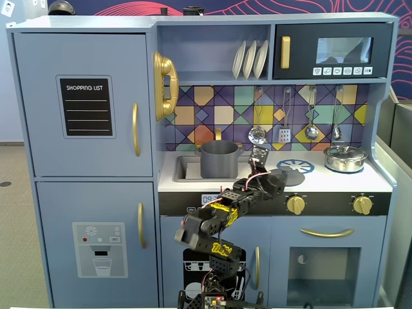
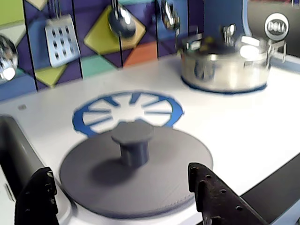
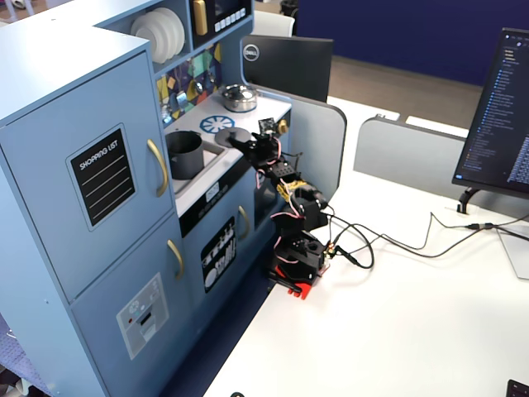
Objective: Pick up the lid from the counter and put it on the gray recipient
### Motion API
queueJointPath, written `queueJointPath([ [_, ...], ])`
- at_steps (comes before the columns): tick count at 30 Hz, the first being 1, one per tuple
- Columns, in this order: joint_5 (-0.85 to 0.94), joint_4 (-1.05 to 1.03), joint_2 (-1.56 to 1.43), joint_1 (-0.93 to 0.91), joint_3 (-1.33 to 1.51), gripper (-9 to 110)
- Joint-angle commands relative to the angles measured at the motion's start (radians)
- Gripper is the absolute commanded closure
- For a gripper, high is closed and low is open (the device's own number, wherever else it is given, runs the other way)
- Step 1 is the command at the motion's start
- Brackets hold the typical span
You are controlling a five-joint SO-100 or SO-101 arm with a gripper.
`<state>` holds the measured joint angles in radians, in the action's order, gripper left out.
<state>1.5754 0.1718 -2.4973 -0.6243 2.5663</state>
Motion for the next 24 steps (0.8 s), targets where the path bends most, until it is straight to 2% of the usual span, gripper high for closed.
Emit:
queueJointPath([
  [1, -0.012, 0.055, 0.084, -0.014, -0.094, 71],
  [24, 0.041, 0.179, 0.423, -0.005, -0.308, 74],
])
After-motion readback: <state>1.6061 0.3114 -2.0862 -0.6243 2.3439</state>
